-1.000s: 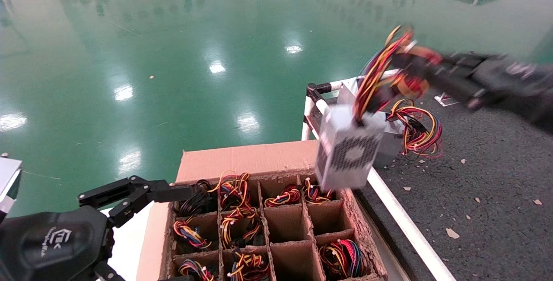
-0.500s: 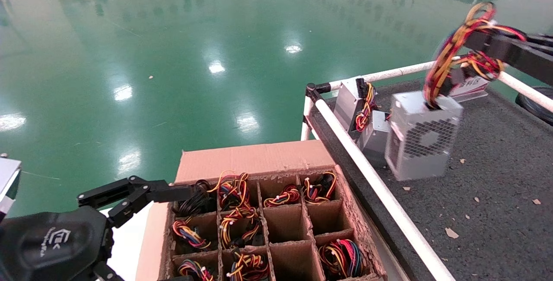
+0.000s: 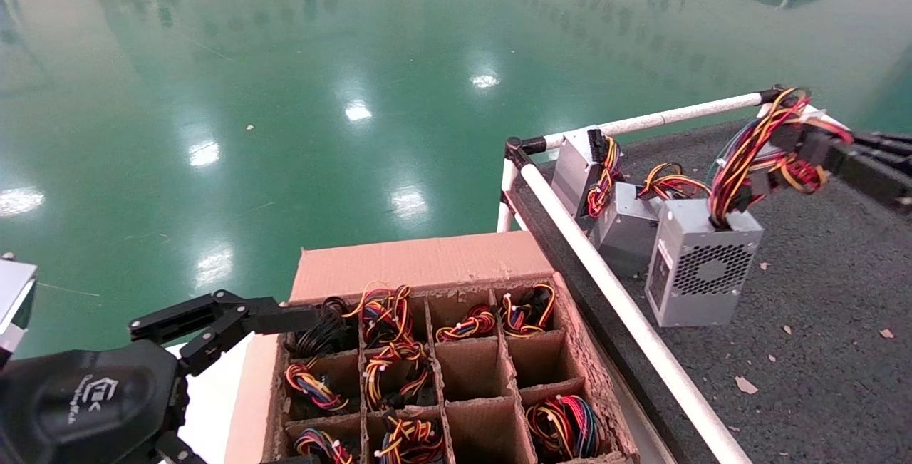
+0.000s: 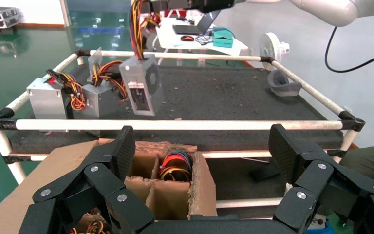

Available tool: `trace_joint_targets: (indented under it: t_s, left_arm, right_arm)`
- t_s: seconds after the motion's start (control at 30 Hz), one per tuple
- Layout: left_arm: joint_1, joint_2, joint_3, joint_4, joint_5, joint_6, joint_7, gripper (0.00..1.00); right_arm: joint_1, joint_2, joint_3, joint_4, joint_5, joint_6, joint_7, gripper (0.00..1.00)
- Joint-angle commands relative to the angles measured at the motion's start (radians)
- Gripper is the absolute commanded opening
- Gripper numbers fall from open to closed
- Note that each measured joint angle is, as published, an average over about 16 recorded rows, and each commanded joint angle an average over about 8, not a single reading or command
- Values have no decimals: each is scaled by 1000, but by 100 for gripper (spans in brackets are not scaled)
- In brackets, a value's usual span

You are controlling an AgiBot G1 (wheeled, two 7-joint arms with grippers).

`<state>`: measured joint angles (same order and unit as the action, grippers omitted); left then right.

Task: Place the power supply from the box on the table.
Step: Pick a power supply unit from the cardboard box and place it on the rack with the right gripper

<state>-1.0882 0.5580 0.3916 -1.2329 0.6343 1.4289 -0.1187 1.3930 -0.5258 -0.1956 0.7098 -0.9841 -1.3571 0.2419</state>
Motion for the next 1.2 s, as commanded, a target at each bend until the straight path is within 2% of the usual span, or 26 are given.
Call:
trace_joint_targets:
  t_s: [0.03, 0.63, 1.2]
  left_arm:
    - [0, 0, 0, 0, 0, 0, 0, 100]
    - [0, 0, 0, 0, 0, 0, 0, 100]
    - [0, 0, 0, 0, 0, 0, 0, 100]
  right_arm:
    - [13, -17, -9, -30, -14, -2, -18, 0]
    - [140, -164, -66, -285, -103, 10, -174, 0]
    - [170, -213, -99, -447, -149, -34, -305, 0]
